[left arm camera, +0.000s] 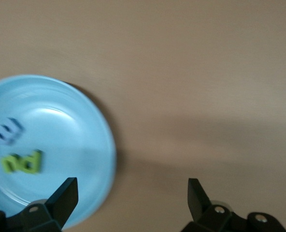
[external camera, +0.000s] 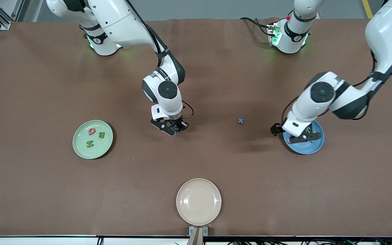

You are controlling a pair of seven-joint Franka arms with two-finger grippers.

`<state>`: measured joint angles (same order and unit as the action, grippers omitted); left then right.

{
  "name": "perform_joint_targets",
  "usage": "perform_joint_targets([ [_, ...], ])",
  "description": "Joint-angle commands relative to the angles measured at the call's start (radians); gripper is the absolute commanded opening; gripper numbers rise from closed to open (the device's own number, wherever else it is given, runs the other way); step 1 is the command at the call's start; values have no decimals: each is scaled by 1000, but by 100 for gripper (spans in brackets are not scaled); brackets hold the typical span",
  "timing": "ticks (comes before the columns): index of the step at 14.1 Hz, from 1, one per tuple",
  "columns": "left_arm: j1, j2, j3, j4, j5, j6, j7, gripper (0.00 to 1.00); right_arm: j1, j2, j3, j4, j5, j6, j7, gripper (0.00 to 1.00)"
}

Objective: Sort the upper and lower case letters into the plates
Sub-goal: 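Grasp the blue C with the right gripper while the left gripper reaches x, then release C over the green plate while the left gripper grasps x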

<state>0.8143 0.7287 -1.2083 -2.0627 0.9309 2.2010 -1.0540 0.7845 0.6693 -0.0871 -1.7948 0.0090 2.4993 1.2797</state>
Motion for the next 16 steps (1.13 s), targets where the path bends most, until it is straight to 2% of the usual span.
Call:
perform_joint_targets([
  [1, -99, -6, 10, 16, -23, -20, -99, 100, -5, 9, 1, 9, -12, -5, 4, 23],
  [3, -188, -2, 44, 15, -33, -18, -142, 100, -21, 1, 0, 11, -15, -16, -5, 5],
  [4, -252, -2, 83, 18, -34, -18, -168, 100, -36, -5, 0, 12, -18, -51, -22, 3],
  [7, -389, 8, 182, 32, -47, -6, -192, 100, -103, -82, 0, 14, -18, -186, -167, 2],
  [9, -411, 21, 200, 33, -72, 17, -192, 100, -157, -121, 0, 9, -17, -252, -281, 2],
  [12, -411, 38, 207, 32, -70, 60, -189, 100, -241, -161, -2, -23, -17, -275, -437, 1],
  [16, -466, 44, 277, 33, -69, 130, -189, 97, -394, -209, 0, -83, -17, -266, -713, 0],
])
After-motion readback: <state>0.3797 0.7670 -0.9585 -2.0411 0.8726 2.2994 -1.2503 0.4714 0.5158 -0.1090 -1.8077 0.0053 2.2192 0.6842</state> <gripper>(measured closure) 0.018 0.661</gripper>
